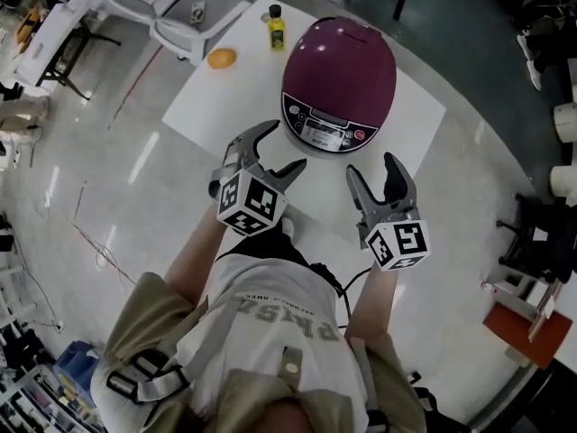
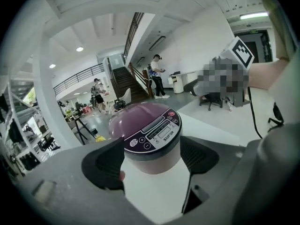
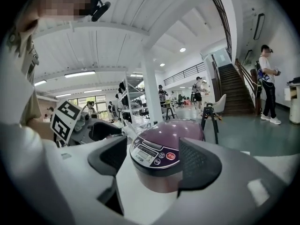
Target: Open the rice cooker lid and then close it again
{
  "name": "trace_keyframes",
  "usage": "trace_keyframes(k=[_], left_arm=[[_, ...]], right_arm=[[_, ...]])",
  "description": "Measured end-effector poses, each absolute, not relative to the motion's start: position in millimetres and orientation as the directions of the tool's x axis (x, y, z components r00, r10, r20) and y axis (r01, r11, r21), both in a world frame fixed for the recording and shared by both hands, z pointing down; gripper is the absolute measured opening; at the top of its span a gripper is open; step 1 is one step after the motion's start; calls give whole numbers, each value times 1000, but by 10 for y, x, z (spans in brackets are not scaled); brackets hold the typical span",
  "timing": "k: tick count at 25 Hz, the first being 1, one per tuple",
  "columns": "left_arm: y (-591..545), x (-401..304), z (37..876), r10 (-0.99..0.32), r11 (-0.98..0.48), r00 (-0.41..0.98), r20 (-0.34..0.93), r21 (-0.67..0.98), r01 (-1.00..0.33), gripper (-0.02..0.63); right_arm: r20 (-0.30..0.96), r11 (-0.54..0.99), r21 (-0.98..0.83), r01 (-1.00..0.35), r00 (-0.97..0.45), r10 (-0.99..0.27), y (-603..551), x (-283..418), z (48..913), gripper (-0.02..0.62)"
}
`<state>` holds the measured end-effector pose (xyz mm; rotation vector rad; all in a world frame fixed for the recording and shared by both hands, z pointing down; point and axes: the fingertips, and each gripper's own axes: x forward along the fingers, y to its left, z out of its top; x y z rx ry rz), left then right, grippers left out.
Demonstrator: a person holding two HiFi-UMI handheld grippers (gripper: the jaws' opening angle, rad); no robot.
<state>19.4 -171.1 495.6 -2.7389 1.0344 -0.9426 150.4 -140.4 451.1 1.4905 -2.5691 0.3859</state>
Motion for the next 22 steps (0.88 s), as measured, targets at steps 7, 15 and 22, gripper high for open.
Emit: trace_keyframes(k=[7,15,22], left_arm=[[-1781,300,5210,-527,-849,574,627,-367,-380,408],[-1871,442,5316,-472,-879,580,665,-410,-245,436],[-1857,505,5448,-404,-908,572,714,-391,-153,456]], right_arm=[[352,570,-47,-820,-548,-759,-1573,1302,4659,319],[487,682,59,-729,-576,-657,-1685,1089,4869,319],[601,761,94,-642,-573,-557,-1693,923,5060,324]])
